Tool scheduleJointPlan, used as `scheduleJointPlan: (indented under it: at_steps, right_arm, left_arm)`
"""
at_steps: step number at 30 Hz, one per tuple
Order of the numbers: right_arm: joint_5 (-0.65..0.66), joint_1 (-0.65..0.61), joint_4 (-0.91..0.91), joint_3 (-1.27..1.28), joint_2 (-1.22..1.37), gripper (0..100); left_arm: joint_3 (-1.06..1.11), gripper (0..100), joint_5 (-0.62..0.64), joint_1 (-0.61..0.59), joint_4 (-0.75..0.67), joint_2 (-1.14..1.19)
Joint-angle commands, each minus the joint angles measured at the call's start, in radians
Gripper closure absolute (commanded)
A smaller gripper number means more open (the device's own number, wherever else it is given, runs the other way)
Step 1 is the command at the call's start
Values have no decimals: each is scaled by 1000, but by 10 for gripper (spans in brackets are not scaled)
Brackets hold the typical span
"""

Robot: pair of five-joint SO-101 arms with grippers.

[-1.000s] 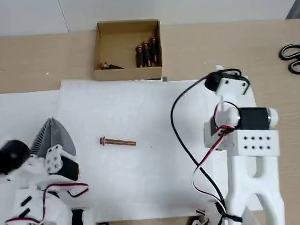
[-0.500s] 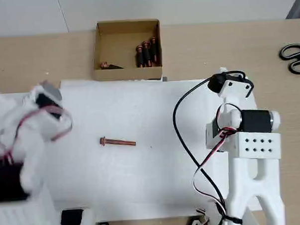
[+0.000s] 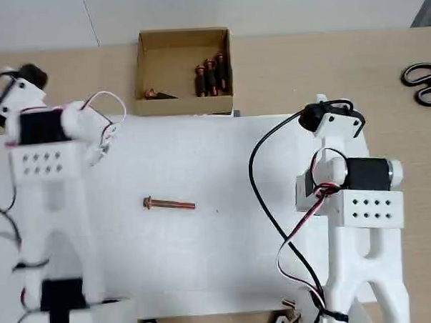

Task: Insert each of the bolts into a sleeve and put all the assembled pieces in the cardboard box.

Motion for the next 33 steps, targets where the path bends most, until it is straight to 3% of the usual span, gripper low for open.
scheduleJointPlan:
  at_steps: [1, 10, 19, 33]
  right_arm:
    - [-11, 24, -16, -3, -22, 995]
    - [-6, 173, -15, 46, -30, 995]
    - [-9, 173, -16, 69, -31, 995]
    - [-9, 173, -18, 69, -31, 995]
  left_arm:
    - [-41, 993, 66, 20, 8, 84]
    - [-39, 993, 133, 91, 18, 239]
    - [-30, 993, 163, 255, 12, 341]
    - [-27, 992, 91, 261, 20, 462]
